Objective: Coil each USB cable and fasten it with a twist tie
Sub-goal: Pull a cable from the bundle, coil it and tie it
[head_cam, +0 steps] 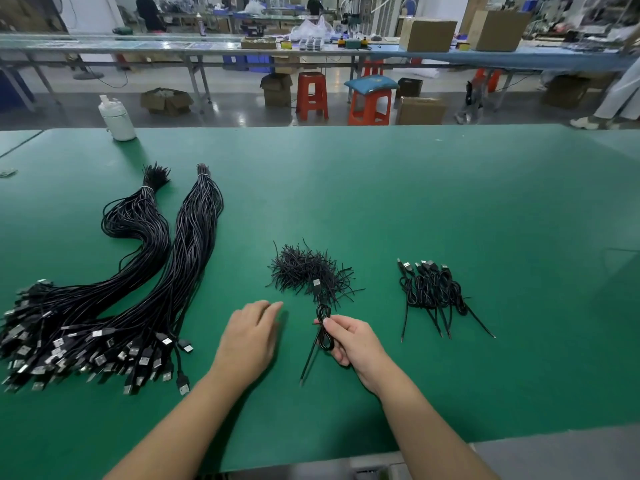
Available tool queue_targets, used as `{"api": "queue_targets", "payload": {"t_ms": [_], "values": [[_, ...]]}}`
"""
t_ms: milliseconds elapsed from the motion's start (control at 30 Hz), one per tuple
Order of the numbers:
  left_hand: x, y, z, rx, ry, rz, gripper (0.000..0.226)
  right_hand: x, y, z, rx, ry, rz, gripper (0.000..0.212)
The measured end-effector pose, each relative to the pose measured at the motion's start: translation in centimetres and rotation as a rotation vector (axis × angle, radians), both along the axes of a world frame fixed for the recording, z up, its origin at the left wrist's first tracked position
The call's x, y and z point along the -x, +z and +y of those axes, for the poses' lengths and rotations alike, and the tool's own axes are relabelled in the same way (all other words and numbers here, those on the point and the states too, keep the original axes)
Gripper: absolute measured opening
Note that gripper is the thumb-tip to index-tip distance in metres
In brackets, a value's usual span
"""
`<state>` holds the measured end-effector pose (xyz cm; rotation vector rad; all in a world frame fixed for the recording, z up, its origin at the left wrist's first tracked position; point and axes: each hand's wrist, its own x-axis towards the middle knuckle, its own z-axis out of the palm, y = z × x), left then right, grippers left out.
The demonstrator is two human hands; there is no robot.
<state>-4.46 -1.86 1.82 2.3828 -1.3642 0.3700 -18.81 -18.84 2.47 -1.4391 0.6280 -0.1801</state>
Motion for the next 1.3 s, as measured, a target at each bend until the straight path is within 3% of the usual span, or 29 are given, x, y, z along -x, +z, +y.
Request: {"api": "queue_targets", "payload": {"t_ms": [100, 300, 500, 567, 733, 867, 1000, 1100, 1300], "values": [[-2.1, -0.5, 2.0, -0.147, 0.143, 0.015, 0.04, -0.1, 0.2, 0.0, -0.004, -0.025, 0.039, 0.02], [-2.4, -1.3, 1.9, -0.089, 0.261, 0.097, 0.036, -0.5, 2.7, -1.3, 0.025, -0.068, 0.141, 0.028], [-2.4, -1.6, 2.1, -0.036, 0.264, 0.094, 0.036, 1.4, 7.5, -10.2, 0.755, -0.301, 0.462, 0.023], [-2.4, -1.6, 2.0, -0.029, 0.268, 0.1, 0.032, 2.3, 8.2, -13.2, 0.863, -0.367, 0.574, 0.028], [-2.5, -1.7, 2.1, -0.002, 0.264, 0.098, 0.037, 2.8, 7.6, -15.6, 1.003, -0.287, 0.916, 0.041], [-2.4, -1.6, 2.2, 0.009, 0.256, 0.095, 0.038, 1.1, 7.2, -13.0, 1.118, -0.26, 0.793, 0.04], [-2.4, -1.5, 2.2, 0.021, 0.251, 0.095, 0.034, -0.9, 4.7, -6.4, 1.076, -0.073, 0.555, 0.033], [-2.4, -1.7, 2.2, 0.025, 0.251, 0.09, 0.028, -2.1, 1.5, -1.1, 1.102, 0.034, 0.411, 0.039], [-2.6, -1.9, 2.5, 0.028, 0.309, 0.107, 0.025, -2.1, -2.2, 1.8, 1.304, 0.038, 0.379, 0.045]]}}
